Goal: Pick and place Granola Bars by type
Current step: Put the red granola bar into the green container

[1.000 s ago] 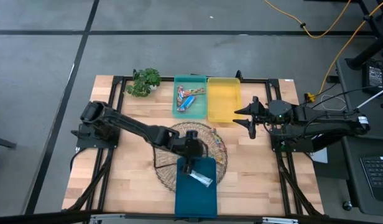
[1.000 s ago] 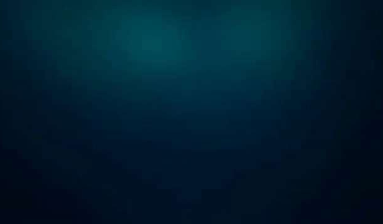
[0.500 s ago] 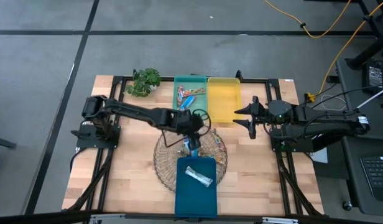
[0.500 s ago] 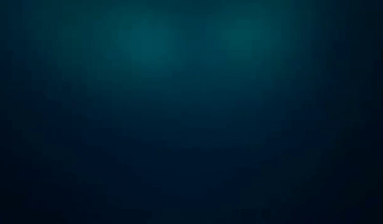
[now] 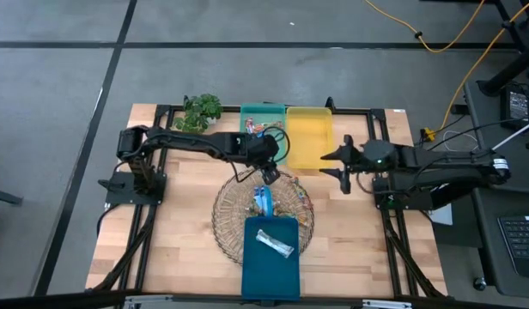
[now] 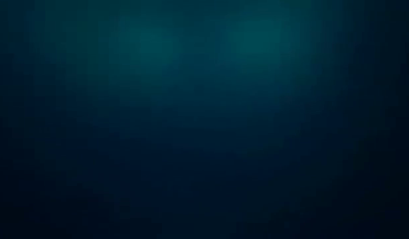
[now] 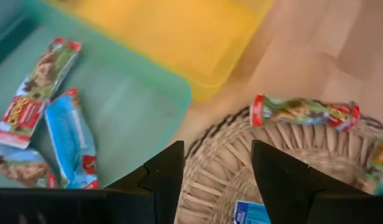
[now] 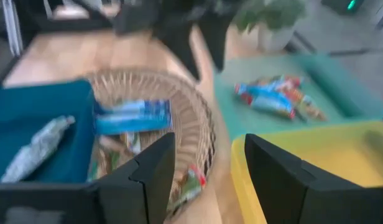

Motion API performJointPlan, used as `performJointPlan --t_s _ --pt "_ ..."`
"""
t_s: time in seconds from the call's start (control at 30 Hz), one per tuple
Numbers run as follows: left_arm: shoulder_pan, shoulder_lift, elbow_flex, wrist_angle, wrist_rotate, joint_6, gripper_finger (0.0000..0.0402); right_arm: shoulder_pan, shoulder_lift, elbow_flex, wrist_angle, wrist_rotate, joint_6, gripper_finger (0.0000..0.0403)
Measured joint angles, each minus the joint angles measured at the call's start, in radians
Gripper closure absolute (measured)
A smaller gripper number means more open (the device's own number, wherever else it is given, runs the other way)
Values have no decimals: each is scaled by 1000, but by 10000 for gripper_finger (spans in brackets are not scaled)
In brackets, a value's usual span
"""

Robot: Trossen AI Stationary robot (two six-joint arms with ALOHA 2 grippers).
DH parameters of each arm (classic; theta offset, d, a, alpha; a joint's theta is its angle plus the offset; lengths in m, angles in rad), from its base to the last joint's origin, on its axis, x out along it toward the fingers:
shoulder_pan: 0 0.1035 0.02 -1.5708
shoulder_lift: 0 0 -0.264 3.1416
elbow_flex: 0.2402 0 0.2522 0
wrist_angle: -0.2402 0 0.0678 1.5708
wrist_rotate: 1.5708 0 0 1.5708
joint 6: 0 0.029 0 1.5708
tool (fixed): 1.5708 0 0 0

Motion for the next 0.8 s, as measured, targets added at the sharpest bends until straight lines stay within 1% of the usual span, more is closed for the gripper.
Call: performJointPlan --t_s 0.07,0.27,0.47,0.57,0.73,0.8 --pt "10 -12 0 -7 1 -3 222 0 44 0 -7 -1 -1 207" --pt "35 -66 0 -20 -21 101 223 -1 188 0 38 -1 14 207" --pt "77 -190 -1 -50 -38 208 222 -1 288 0 78 -54 97 203" --pt "101 -272 -1 -49 -68 270 222 -1 323 0 78 -106 175 179" --pt "140 -386 -1 -32 -71 340 226 -1 401 0 73 -179 326 113" --pt "150 -423 -1 -31 -68 368 228 1 449 0 70 -184 387 93"
